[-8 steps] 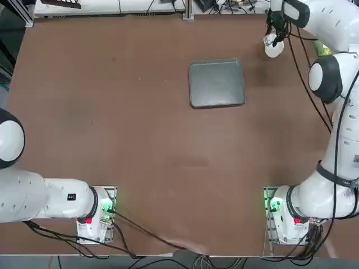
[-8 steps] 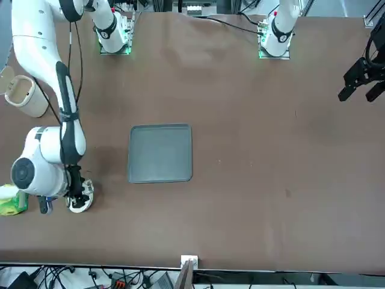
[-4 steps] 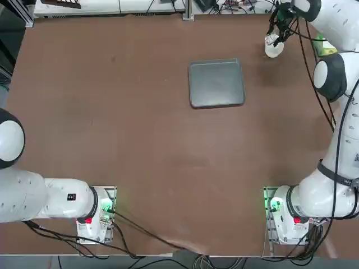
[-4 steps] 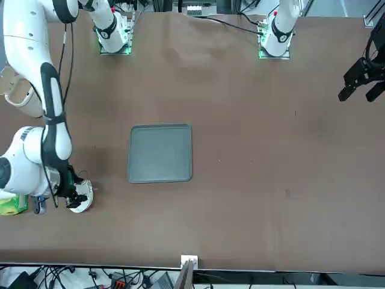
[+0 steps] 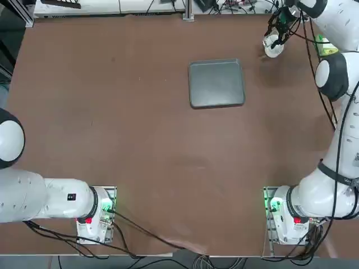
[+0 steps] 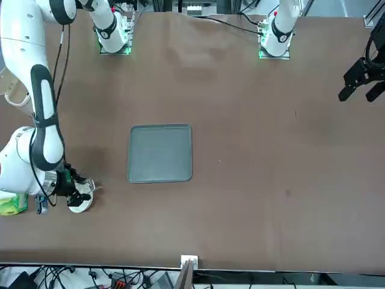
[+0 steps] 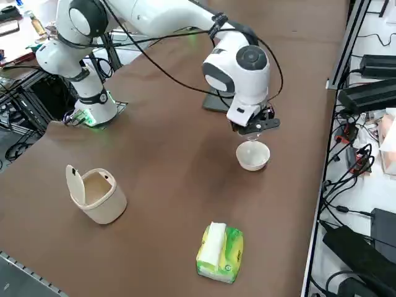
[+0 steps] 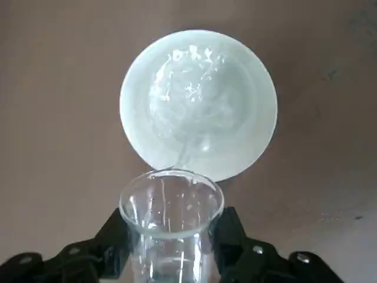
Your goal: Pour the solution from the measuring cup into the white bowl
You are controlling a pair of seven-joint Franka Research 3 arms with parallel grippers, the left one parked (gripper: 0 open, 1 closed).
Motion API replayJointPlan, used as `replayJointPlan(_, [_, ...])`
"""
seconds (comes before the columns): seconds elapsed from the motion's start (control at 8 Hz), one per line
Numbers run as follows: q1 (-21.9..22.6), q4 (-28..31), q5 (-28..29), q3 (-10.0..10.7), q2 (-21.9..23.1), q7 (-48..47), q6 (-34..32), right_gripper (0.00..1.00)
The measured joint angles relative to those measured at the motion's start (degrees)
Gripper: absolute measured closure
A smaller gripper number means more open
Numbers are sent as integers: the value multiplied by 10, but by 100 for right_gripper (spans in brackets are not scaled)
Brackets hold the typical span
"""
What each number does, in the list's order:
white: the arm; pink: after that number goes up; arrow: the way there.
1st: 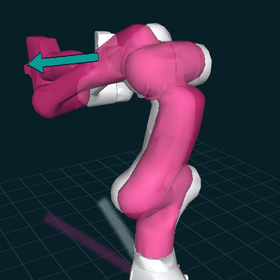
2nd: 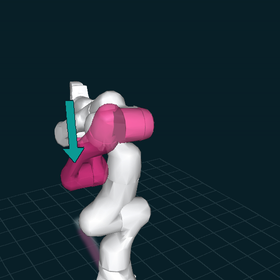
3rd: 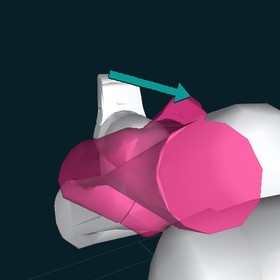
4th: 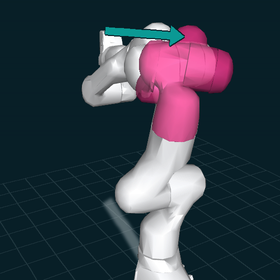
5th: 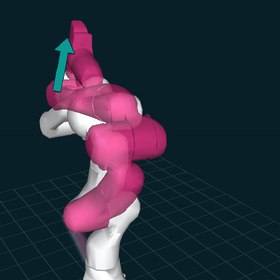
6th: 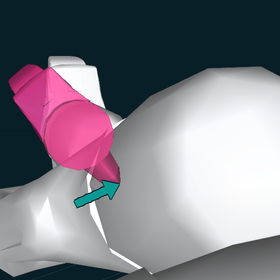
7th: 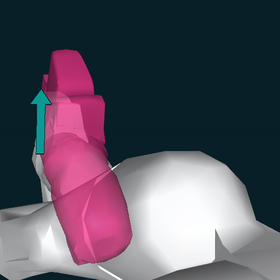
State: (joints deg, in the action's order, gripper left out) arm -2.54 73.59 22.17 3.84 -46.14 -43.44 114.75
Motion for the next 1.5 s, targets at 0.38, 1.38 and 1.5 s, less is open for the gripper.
replayJointPlan(0.38, [-14, 4, 26, 0, -9, 40, -4, 27])
replayJointPlan(1.38, [-82, 8, 183, 0, -14, 153, -61, 27])
replayJointPlan(1.5, [-89, 8, 199, 0, -14, 166, -66, 27])
